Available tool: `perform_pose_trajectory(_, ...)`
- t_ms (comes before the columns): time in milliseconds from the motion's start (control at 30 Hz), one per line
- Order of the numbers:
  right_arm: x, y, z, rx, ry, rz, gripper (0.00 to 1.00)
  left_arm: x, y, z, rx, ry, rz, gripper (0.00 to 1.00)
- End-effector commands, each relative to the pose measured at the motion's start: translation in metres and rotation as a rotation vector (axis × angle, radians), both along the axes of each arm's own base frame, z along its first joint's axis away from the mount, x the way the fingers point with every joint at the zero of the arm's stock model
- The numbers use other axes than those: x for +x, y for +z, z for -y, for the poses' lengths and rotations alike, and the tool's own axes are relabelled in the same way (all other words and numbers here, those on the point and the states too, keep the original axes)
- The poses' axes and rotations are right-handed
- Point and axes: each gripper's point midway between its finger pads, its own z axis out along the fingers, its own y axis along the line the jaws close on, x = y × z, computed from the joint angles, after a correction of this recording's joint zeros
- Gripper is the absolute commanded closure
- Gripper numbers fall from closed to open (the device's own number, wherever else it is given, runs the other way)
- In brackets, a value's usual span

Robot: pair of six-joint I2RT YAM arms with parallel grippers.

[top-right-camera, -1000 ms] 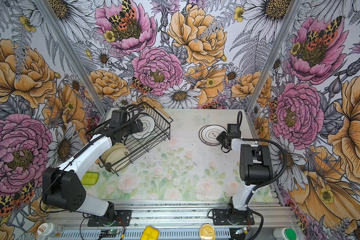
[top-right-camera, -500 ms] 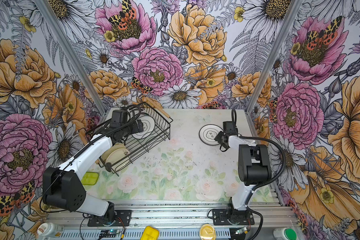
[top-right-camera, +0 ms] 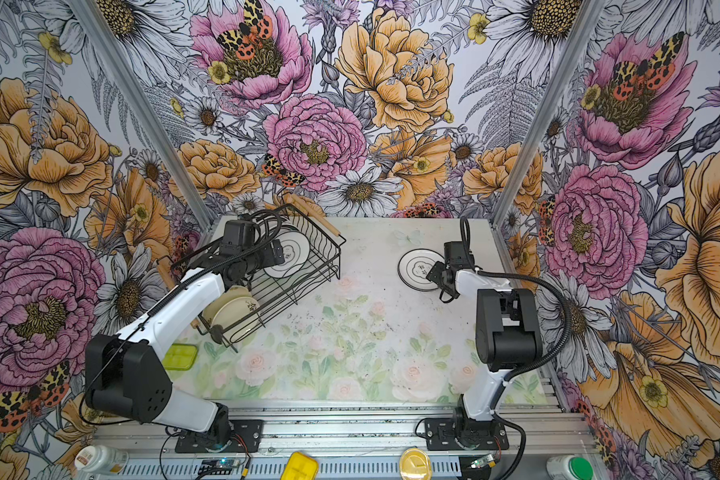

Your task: Unload the plates from the dish rack

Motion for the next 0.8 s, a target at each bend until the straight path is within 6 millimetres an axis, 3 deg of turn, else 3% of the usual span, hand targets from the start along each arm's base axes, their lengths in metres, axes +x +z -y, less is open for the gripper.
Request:
perform_pose_trajectory(0, 0.009, 0.015, 0.0, -0.039, 0.028, 0.034, 0.21, -0.004, 0.017, -0.023, 0.038, 0.098, 0.055, 0.01)
perform_pose_trajectory(133, 0.009, 0.013, 0.001, -0.063, 0.053, 0.026, 0.14, -0.005, 0.019, -0.022, 0.029, 0.068, 0.064, 0.01)
perform_pose_trajectory(467, 0.023, -0.006, -0.009, -0.045, 0.132, -0.019, 0.13, 0.005, 0.007, 0.0, -0.006, -0.038, 0.015, 0.01)
perform_pose_trajectory(767, 0.026, -0.005, -0.019, -0.05, 0.173, -0.028, 0.12, 0.018, -0.006, 0.005, 0.016, -0.07, -0.019, 0.01)
